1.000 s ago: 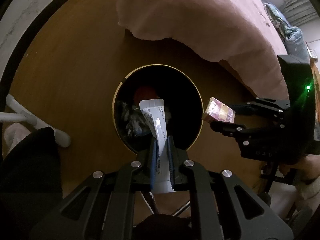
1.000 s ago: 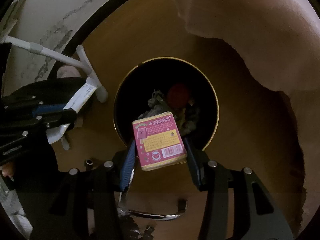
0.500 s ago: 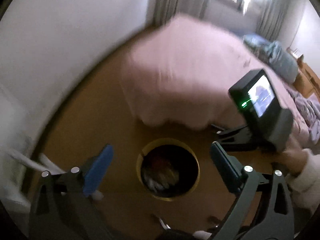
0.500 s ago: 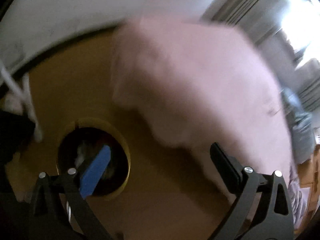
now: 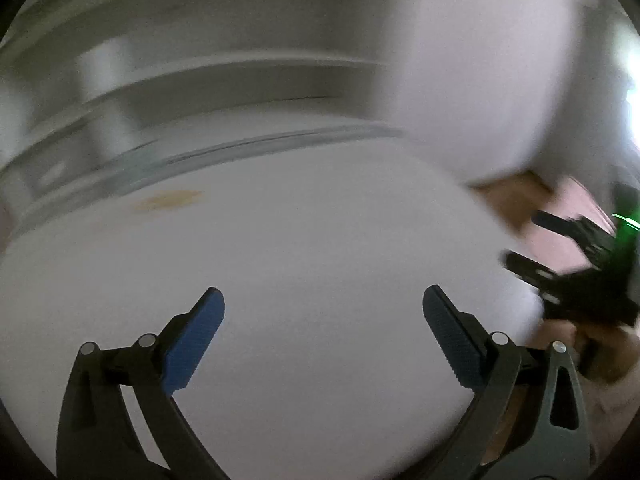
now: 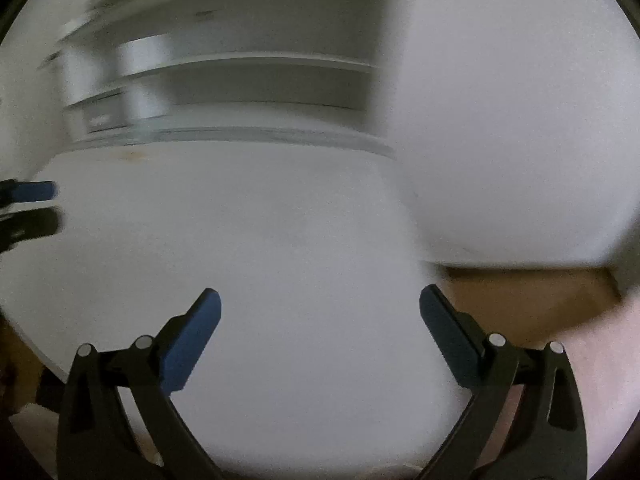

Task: Collect trash
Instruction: 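Swing both tools back up to the desk, then grasp the teal cigarette pack with left tool while right tool grasps the yellow spoon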

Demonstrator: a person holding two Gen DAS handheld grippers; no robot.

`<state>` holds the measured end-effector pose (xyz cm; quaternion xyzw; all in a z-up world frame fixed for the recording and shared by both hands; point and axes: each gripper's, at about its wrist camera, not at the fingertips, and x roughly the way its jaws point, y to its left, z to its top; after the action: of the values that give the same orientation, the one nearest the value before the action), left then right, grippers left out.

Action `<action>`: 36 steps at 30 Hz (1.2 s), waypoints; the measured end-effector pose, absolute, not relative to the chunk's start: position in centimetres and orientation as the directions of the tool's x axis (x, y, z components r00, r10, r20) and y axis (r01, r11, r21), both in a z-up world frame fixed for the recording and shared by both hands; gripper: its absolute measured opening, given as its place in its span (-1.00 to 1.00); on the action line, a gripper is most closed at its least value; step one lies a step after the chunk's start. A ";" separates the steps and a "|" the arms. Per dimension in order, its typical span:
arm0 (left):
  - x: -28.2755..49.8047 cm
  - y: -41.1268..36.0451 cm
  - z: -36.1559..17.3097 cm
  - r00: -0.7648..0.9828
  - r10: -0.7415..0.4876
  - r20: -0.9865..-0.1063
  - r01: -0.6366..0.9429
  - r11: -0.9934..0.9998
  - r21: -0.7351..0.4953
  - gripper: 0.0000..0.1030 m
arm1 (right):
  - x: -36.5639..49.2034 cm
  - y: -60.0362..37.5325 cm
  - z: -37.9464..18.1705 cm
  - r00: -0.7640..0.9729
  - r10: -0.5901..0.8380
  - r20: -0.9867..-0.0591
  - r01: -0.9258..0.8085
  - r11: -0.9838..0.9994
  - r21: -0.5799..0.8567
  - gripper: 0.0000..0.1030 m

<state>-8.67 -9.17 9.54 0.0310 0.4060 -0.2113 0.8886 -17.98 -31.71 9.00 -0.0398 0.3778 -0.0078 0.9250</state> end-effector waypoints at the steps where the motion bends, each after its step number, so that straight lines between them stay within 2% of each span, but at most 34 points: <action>1: -7.3 -6.2 9.3 0.592 -0.293 -0.751 0.316 0.941 -0.119 0.87 | -15.6 -29.2 9.1 0.709 0.004 -0.706 -0.080 0.994 -0.074 0.87; 5: -3.0 3.1 8.2 0.560 -0.131 -0.818 0.068 0.991 -0.112 0.87 | -8.0 -21.3 8.8 0.653 0.161 -0.740 -0.282 0.959 -0.040 0.87; 8: -0.7 7.2 8.3 0.569 -0.088 -0.817 -0.010 0.993 -0.114 0.87 | -2.6 -16.3 7.8 0.580 0.227 -0.783 -0.398 0.917 -0.029 0.84; 13: 3.9 9.4 8.3 0.574 -0.071 -0.816 -0.028 0.994 -0.107 0.87 | 3.1 -10.0 6.2 0.511 0.218 -0.832 -0.483 0.873 -0.067 0.55; 16: 7.2 7.7 8.5 0.576 -0.081 -0.813 0.003 0.995 -0.097 0.87 | 5.7 -9.0 5.5 0.464 0.226 -0.856 -0.512 0.857 -0.051 0.36; 18: 8.9 6.1 8.8 0.581 -0.094 -0.809 0.021 0.995 -0.100 0.87 | 6.5 -8.8 5.3 0.436 0.237 -0.868 -0.527 0.849 -0.033 0.06; 19: 9.8 5.3 8.7 0.580 -0.106 -0.808 0.038 0.994 -0.103 0.87 | 6.9 -9.3 5.3 0.419 0.261 -0.870 -0.536 0.844 -0.005 -0.02; 21: 10.5 3.5 8.4 0.575 -0.104 -0.811 0.058 0.995 -0.087 0.87 | 7.3 -9.1 5.2 0.410 0.278 -0.869 -0.543 0.840 0.012 -0.49; 23: 12.0 2.2 8.0 0.570 -0.105 -0.815 0.075 0.994 -0.076 0.87 | 6.8 -9.3 5.4 0.401 0.282 -0.871 -0.552 0.834 0.016 -0.73; 34: 18.9 -5.4 3.7 0.527 0.009 -0.850 0.128 0.988 0.089 0.85 | 1.3 -19.0 6.6 0.499 0.238 -0.834 -0.397 0.917 0.024 -0.73; 36: 19.8 -6.0 3.2 0.509 0.026 -0.860 0.124 0.987 0.104 0.68 | 0.7 -20.4 6.5 0.500 0.229 -0.835 -0.383 0.923 0.023 -0.73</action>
<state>19.77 -6.03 3.21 0.0761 0.4945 -0.0283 0.8654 0.67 -20.45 6.51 -0.0826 0.4673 0.1773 0.8622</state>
